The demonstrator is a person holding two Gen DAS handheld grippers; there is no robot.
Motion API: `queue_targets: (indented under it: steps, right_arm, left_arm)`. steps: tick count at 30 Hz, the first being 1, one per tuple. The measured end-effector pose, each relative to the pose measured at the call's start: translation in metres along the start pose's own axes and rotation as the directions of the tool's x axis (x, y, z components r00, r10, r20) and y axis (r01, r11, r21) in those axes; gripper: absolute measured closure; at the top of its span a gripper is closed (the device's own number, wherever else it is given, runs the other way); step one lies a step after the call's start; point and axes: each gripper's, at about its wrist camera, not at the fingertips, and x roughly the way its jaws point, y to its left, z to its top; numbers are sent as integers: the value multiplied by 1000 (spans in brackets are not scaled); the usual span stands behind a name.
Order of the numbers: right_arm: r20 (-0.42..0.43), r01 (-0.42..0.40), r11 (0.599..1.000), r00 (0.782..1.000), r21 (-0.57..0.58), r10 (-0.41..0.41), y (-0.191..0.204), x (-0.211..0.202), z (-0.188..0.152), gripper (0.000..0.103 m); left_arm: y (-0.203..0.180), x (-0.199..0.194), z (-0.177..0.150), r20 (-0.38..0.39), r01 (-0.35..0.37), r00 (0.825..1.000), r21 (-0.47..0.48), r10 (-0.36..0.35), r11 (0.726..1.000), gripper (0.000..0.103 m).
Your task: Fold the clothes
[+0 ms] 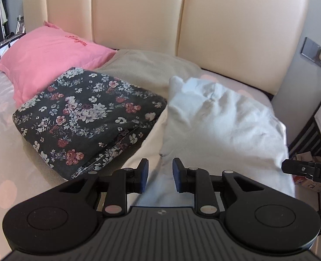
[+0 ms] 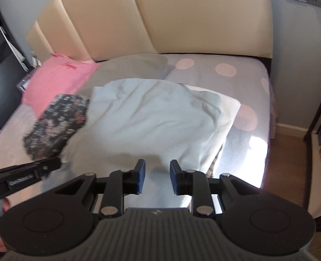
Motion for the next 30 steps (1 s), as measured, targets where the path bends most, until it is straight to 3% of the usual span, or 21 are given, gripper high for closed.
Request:
queue_targets:
  steps: [4, 8, 18, 21, 24, 27, 30]
  right_arm:
    - [20, -35, 996, 999, -84, 37, 21, -18, -20, 74]
    - [-5, -61, 987, 998, -150, 61, 32, -29, -43, 74]
    - [-132, -28, 979, 991, -204, 1, 31, -12, -60, 76]
    - [-104, -48, 981, 994, -188, 29, 27, -18, -58, 74]
    - [-50, -64, 984, 997, -164, 57, 23, -31, -53, 64]
    - [3, -77, 986, 997, -145, 78, 18, -45, -52, 63]
    - [45, -89, 984, 994, -154, 97, 17, -60, -55, 61]
  left_arm:
    - [-12, -14, -9, -6, -29, 1000, 61, 30, 998, 75]
    - [-16, -21, -22, -21, -23, 999, 63, 24, 998, 75]
    - [-18, -9, -45, -80, -36, 996, 16, 38, 999, 75]
    - [-20, -17, -47, -72, -53, 996, 9, 53, 999, 75]
    - [-25, -36, -50, -43, -66, 997, 1, 66, 998, 75]
    - [-31, -60, -56, -4, -87, 996, -6, 87, 996, 74]
    - [-39, -84, -64, 41, -115, 992, -9, 115, 993, 61]
